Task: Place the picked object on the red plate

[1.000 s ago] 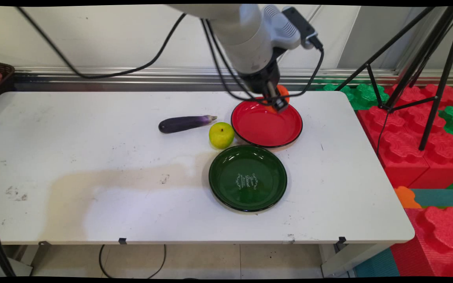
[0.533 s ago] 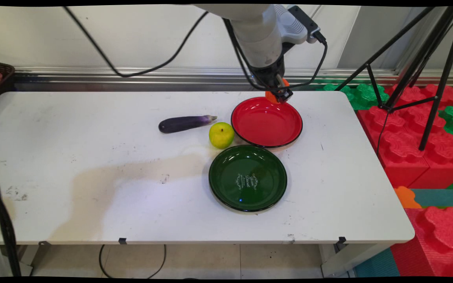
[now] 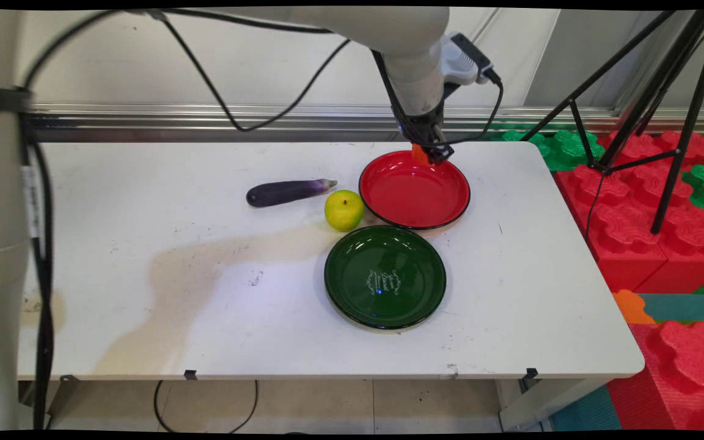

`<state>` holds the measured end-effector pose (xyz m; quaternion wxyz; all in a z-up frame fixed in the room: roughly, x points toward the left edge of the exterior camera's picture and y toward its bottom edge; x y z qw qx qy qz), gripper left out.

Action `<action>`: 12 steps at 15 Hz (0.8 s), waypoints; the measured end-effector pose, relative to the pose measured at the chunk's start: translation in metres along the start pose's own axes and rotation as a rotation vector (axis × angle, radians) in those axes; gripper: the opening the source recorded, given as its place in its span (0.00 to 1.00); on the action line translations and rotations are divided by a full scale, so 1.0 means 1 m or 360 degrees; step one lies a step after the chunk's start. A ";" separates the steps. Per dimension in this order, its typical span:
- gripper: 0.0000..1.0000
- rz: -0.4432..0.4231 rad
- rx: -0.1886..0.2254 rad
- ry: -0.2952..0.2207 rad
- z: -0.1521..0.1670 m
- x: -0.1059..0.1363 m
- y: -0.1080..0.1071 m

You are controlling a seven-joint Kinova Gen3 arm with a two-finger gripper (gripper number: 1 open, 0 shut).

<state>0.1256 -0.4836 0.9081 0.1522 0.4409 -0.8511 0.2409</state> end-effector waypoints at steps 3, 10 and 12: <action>0.00 0.0016 -0.0010 -0.0032 0.027 0.005 -0.003; 0.00 0.0087 -0.0054 -0.0099 0.094 0.016 -0.010; 0.00 0.0094 -0.0071 -0.0107 0.107 0.018 -0.013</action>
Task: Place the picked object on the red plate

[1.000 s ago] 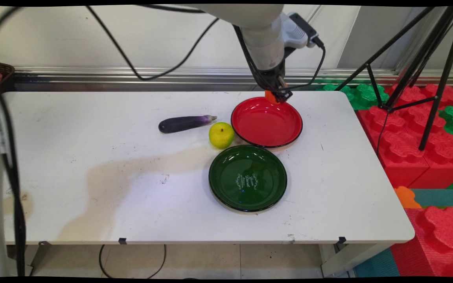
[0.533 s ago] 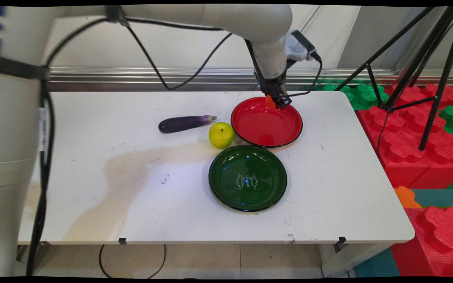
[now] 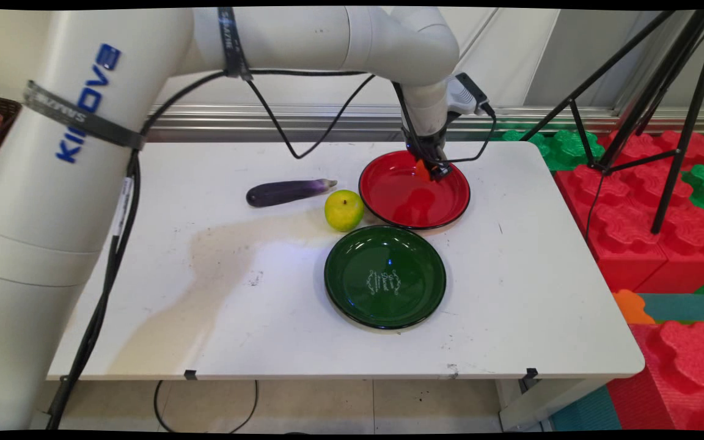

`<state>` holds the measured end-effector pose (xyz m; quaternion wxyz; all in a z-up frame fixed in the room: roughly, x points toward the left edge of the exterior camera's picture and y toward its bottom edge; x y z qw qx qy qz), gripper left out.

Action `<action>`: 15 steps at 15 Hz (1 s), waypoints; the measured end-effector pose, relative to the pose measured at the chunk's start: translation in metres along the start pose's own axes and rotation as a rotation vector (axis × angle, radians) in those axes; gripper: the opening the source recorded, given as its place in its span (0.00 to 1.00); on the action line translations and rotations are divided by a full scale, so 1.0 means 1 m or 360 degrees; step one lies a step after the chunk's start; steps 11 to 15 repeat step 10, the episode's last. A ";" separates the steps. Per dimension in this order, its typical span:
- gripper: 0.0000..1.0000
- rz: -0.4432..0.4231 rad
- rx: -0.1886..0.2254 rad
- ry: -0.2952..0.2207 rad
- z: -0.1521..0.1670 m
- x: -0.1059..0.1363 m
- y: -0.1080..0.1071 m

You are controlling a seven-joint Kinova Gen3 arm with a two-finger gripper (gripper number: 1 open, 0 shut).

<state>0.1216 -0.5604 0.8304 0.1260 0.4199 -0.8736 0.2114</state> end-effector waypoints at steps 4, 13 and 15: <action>0.00 0.0025 -0.0027 -0.0016 0.017 0.000 -0.003; 1.00 0.0055 -0.0057 -0.0020 0.028 0.000 -0.006; 1.00 0.0055 -0.0057 -0.0020 0.028 0.000 -0.006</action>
